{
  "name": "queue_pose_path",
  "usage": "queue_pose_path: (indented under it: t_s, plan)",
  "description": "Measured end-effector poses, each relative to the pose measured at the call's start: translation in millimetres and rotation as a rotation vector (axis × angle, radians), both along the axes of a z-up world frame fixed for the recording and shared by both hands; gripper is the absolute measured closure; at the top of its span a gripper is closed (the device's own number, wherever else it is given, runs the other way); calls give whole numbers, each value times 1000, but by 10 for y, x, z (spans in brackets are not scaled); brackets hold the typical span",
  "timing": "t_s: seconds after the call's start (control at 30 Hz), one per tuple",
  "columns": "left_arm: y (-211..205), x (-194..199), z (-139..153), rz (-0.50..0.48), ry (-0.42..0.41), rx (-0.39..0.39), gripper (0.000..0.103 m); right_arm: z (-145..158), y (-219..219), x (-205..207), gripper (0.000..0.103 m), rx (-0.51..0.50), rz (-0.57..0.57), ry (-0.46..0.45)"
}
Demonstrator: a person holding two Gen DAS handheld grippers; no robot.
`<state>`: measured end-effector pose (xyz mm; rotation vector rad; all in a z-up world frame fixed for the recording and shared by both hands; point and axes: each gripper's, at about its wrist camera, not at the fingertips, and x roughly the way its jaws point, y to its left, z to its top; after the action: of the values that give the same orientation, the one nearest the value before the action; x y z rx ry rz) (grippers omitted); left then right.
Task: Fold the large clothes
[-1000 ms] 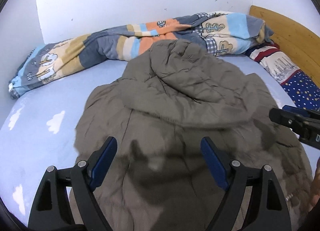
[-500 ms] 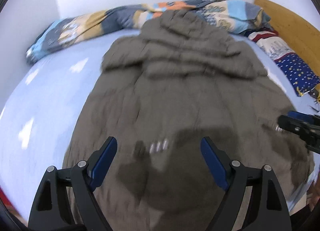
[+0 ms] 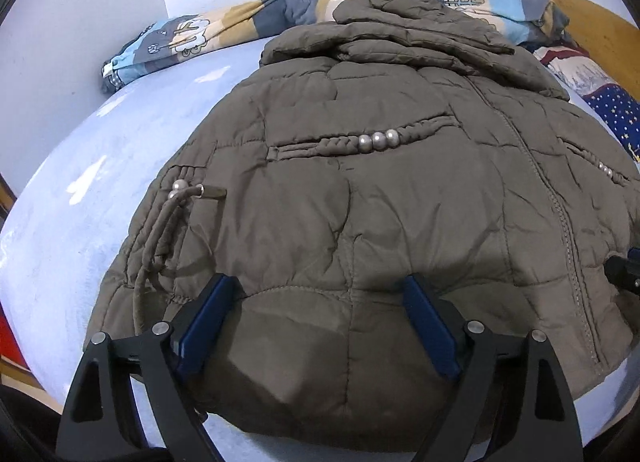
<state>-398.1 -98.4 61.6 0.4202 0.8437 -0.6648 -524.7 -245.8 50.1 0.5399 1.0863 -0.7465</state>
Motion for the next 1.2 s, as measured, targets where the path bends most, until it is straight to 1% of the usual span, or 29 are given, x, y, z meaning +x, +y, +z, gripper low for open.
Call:
queue_pose_path:
  t_s: [0.1,0.2,0.3,0.37,1.2]
  plan:
    - [39,-40,-20,-11,-34,-27,15,-31,12,-61,31,-24,8,-36]
    - [38,-52,-26,-10,-46,-27,15,-58,41,-119,30,-44,6,-69]
    - [34,-38,-24,-12,-45,-30,15,-91,159,-160,30,-121,20,-90]
    - [33,-48,-29,-12,-51,-29,15,-95,196,-163,30,-151,18,-93]
    - [34,-49,-38,-12,-51,-30,14,-96,218,-108,26,-175,-3,-69]
